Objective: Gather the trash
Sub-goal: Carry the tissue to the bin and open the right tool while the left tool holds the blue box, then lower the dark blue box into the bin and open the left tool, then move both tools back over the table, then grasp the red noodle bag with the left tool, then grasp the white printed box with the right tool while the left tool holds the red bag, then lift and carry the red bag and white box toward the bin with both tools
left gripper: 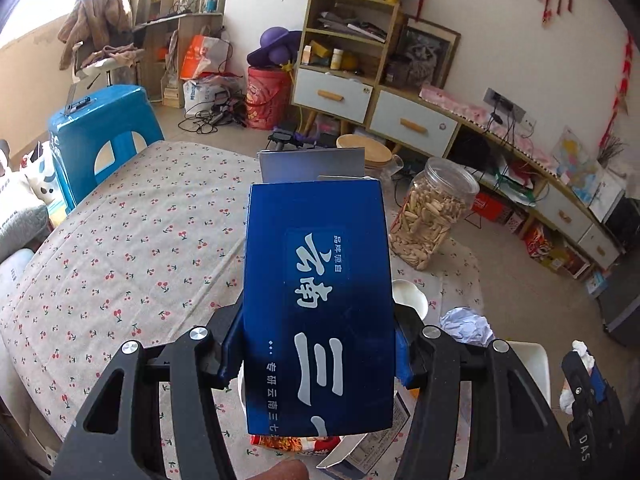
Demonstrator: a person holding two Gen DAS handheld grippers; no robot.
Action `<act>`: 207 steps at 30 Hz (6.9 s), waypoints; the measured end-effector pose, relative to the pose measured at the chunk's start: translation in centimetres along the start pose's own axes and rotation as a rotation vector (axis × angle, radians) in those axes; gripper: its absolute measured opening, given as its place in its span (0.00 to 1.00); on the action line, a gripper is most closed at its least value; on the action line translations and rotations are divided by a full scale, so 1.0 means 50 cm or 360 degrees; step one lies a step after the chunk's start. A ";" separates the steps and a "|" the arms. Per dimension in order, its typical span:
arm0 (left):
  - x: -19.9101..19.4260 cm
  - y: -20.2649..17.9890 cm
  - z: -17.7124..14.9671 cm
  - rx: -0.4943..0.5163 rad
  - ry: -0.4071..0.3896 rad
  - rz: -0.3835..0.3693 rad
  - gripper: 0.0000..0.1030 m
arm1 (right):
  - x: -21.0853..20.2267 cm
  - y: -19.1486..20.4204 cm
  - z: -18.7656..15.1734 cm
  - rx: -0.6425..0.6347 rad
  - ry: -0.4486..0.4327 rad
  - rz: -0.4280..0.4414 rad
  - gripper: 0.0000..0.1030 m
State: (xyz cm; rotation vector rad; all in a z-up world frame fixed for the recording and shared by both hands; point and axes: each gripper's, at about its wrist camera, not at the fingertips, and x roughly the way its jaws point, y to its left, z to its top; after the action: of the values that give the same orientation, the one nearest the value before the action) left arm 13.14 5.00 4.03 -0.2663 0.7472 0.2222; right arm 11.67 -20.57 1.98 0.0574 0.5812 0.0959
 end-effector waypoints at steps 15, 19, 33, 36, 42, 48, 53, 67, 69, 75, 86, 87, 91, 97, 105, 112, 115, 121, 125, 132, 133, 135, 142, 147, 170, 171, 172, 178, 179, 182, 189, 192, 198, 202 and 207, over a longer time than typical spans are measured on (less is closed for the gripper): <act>0.006 -0.277 -0.108 0.0329 0.0091 -0.0281 0.54 | -0.012 -0.246 -0.011 0.0442 -0.0015 -0.0537 0.84; 0.012 -0.347 -0.130 0.0390 0.0129 -0.0349 0.55 | -0.042 -0.297 -0.020 0.0508 -0.0046 -0.0646 0.92; 0.060 -0.534 -0.245 0.0589 0.0338 -0.0481 0.55 | -0.104 -0.428 -0.073 0.0630 0.0036 -0.0850 0.93; 0.069 -0.560 -0.259 0.0624 0.0350 -0.0492 0.55 | -0.109 -0.444 -0.080 0.0642 0.0051 -0.0871 0.93; 0.095 -0.604 -0.272 0.0656 0.0433 -0.0545 0.67 | -0.119 -0.467 -0.090 0.0673 0.0082 -0.0884 0.93; 0.065 -0.602 -0.275 0.0706 0.0344 -0.0492 0.75 | -0.120 -0.449 -0.088 0.0642 0.0061 -0.0867 0.93; 0.032 -0.578 -0.265 0.0726 0.0238 -0.0409 0.75 | -0.117 -0.417 -0.082 0.0556 0.0036 -0.0866 0.93; -0.009 -0.437 -0.217 0.0570 0.0137 -0.0213 0.78 | -0.111 -0.310 -0.069 0.0386 -0.0057 -0.0776 0.93; -0.010 -0.414 -0.213 0.0547 0.0132 -0.0181 0.79 | -0.108 -0.289 -0.067 0.0353 -0.0066 -0.0754 0.93; -0.004 -0.337 -0.194 0.0438 0.0146 -0.0101 0.79 | -0.088 -0.227 -0.061 0.0261 -0.0052 -0.0683 0.93; 0.007 -0.183 -0.170 0.0282 0.0160 0.0058 0.79 | -0.043 -0.070 -0.055 0.0051 -0.0041 -0.0538 0.93; 0.007 -0.168 -0.170 0.0275 0.0158 0.0073 0.79 | -0.040 -0.057 -0.054 0.0039 -0.0043 -0.0520 0.93; 0.014 -0.112 -0.159 0.0240 0.0164 0.0140 0.79 | -0.030 -0.001 -0.051 -0.0028 -0.0053 -0.0461 0.93; 0.046 -0.018 -0.137 0.0150 0.0225 0.0249 0.79 | -0.008 0.076 -0.055 -0.0121 -0.0024 -0.0366 0.93; 0.111 0.088 -0.116 0.0079 0.0334 0.0326 0.84 | 0.024 0.167 -0.065 -0.0218 0.0034 -0.0252 0.93; 0.201 0.116 -0.062 0.0287 0.0538 0.0189 0.85 | 0.041 0.190 -0.069 -0.0162 0.0188 -0.0111 0.93; 0.242 0.090 -0.057 0.0565 0.0705 0.0026 0.85 | 0.053 0.188 -0.080 -0.0110 0.0303 -0.0036 0.93; 0.265 0.063 -0.084 0.0815 0.0907 -0.0229 0.84 | 0.067 0.174 -0.106 0.0011 0.0493 0.0068 0.93; 0.234 0.071 -0.092 0.0818 0.0835 -0.0246 0.84 | 0.069 0.168 -0.118 0.0054 0.0556 0.0101 0.93; 0.239 0.107 -0.069 0.0678 0.0849 -0.0311 0.84 | 0.076 0.165 -0.143 0.0025 0.0632 0.0093 0.93; 0.245 0.108 -0.070 0.0666 0.0849 -0.0325 0.84 | 0.077 0.164 -0.147 0.0022 0.0644 0.0091 0.93; 0.259 0.105 -0.074 0.0663 0.0843 -0.0345 0.84 | 0.080 0.160 -0.154 0.0015 0.0665 0.0083 0.93; 0.218 0.086 -0.078 0.0702 0.0839 -0.0515 0.40 | 0.096 0.163 -0.180 0.0013 0.0765 0.0129 0.93; 0.137 0.095 -0.066 0.0662 0.0722 -0.0477 0.32 | 0.111 0.178 -0.191 0.0028 0.0849 0.0213 0.93; -0.024 0.342 0.001 -0.0031 0.0251 -0.0043 0.32 | 0.172 0.295 -0.211 -0.0077 0.0794 0.0278 0.53; -0.025 0.345 0.001 -0.0039 0.0243 -0.0038 0.32 | 0.171 0.300 -0.205 -0.0067 0.0787 0.0310 0.53; -0.026 0.349 0.002 -0.0046 0.0238 -0.0034 0.32 | 0.169 0.307 -0.197 -0.0066 0.0772 0.0340 0.53; -0.026 0.371 0.006 -0.0086 0.0197 0.0029 0.32 | 0.130 0.358 -0.129 -0.0100 0.0563 0.0481 0.53; -0.029 0.374 0.008 -0.0095 0.0182 0.0039 0.32 | 0.121 0.364 -0.117 -0.0105 0.0518 0.0494 0.53; -0.043 0.373 0.013 -0.0111 0.0098 0.0093 0.32 | 0.094 0.379 -0.088 -0.0111 0.0375 0.0520 0.53; -0.087 0.344 0.022 -0.0127 -0.0123 0.0134 0.32 | 0.033 0.363 -0.044 -0.0176 0.0039 0.0450 0.53; -0.096 0.319 0.022 -0.0107 -0.0174 0.0140 0.33 | 0.015 0.353 -0.035 -0.0195 -0.0051 0.0407 0.53; -0.116 0.268 0.012 -0.0056 -0.0286 0.0153 0.33 | -0.005 0.326 -0.025 -0.0221 -0.0148 0.0328 0.54; -0.127 0.239 0.004 -0.0030 -0.0342 0.0146 0.33 | -0.009 0.301 -0.019 -0.0225 -0.0179 0.0274 0.54; -0.126 0.208 -0.002 -0.0005 -0.0351 0.0110 0.33 | -0.018 0.270 -0.015 -0.0252 -0.0220 0.0198 0.54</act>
State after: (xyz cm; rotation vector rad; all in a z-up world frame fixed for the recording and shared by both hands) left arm 5.54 14.10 6.69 -0.2148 0.5383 0.3131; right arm 9.52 -7.22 2.95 -0.0537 0.4302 0.2564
